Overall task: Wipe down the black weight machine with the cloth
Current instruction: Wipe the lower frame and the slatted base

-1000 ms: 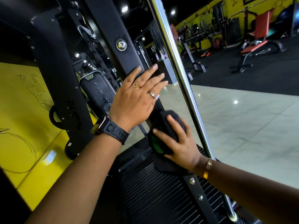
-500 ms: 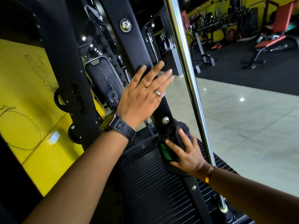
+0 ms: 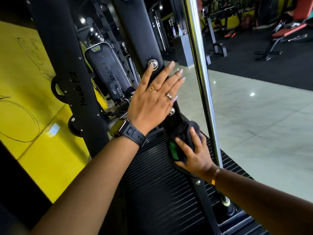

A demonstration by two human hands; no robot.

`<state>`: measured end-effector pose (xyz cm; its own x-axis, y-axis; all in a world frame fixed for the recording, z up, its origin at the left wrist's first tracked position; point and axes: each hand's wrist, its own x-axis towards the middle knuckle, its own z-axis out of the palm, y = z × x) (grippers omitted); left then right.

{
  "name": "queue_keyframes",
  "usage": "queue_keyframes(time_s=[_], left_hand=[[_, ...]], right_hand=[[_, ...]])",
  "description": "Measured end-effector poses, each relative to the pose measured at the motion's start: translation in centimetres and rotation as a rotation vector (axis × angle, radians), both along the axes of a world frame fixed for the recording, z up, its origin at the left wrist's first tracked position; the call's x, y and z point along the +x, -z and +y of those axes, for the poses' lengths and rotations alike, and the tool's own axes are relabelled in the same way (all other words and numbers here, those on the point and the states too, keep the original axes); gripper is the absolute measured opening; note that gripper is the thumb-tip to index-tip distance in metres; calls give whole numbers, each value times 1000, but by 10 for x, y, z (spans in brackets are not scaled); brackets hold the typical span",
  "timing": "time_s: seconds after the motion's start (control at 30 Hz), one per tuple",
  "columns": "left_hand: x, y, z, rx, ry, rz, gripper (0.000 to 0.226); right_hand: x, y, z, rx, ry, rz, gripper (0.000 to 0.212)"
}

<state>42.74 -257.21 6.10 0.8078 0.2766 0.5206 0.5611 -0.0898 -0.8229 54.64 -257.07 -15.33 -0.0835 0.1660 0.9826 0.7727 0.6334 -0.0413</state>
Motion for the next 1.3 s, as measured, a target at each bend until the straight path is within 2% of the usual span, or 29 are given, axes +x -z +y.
queue_keyframes(time_s=[0.07,0.13,0.23,0.3,0.4,0.53,0.7,0.77,0.87,1.03,1.2,1.3], left_hand=[[-1,10,0,-17,25,-17,48],[-3,15,2,-39,70,-52,47],[-2,22,4,-40,142,-105,45],[-3,29,8,-54,189,-146,45],[-5,34,13,-42,235,-167,45],[-8,50,17,-41,293,-134,45],[-12,87,19,-35,327,-117,47],[-13,99,20,-36,323,-131,49],[-14,114,19,-38,303,-145,53],[-13,132,17,-36,289,-128,50],[-12,148,16,-64,314,-163,48],[-11,165,16,-122,308,-161,46]], right_hand=[[4,25,-4,-38,10,-72,52],[7,30,-8,-123,-22,-65,49],[2,-6,-14,-249,-73,117,61],[-4,-37,-14,-265,-93,218,58],[-9,-55,-9,-218,-89,241,56],[-15,-2,-8,-145,9,138,59],[-18,84,-34,-411,156,121,56],[-19,92,-40,-487,170,141,59],[-23,76,-43,-534,172,193,75],[-44,46,-43,-500,278,320,76],[-56,89,-49,-612,351,351,87],[-55,129,-57,-763,391,375,109]])
